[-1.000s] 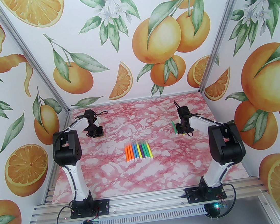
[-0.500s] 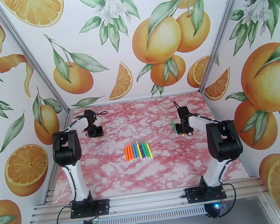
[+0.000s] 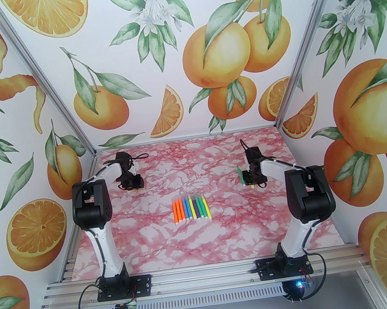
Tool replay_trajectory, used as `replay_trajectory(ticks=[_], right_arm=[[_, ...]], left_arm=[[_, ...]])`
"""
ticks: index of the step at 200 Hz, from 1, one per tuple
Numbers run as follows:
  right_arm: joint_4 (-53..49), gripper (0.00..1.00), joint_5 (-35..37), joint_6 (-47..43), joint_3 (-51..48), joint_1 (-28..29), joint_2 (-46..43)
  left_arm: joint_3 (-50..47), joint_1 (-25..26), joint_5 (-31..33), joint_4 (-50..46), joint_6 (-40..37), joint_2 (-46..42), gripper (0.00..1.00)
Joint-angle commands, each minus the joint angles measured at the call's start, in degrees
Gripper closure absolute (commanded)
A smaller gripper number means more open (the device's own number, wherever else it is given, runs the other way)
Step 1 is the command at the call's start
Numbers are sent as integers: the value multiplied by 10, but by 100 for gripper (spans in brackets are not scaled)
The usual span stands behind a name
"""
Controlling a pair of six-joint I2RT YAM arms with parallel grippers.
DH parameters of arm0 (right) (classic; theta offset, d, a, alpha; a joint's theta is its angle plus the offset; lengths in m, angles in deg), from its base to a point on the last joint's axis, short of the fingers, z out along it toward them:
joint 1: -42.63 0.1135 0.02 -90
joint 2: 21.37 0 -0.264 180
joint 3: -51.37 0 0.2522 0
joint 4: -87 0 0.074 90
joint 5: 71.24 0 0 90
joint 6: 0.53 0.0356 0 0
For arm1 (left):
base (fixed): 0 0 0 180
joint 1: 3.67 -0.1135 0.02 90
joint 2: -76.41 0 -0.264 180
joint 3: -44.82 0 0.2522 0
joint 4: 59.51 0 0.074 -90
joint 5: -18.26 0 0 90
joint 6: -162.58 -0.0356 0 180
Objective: Open the pen caps
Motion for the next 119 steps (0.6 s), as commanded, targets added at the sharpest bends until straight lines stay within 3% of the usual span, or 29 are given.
replay_trajectory(ticks=[1, 58, 119], right_arm=[[-4, 68, -6, 5, 14, -3, 3], [-28, 60, 7, 12, 12, -3, -64], [-45, 52, -11, 37, 7, 33, -164]], left_arm=[[-25, 5, -40, 28, 10, -3, 69], [-36, 5, -56, 42, 27, -58, 63], [-86, 6, -19, 65, 47, -146, 58]])
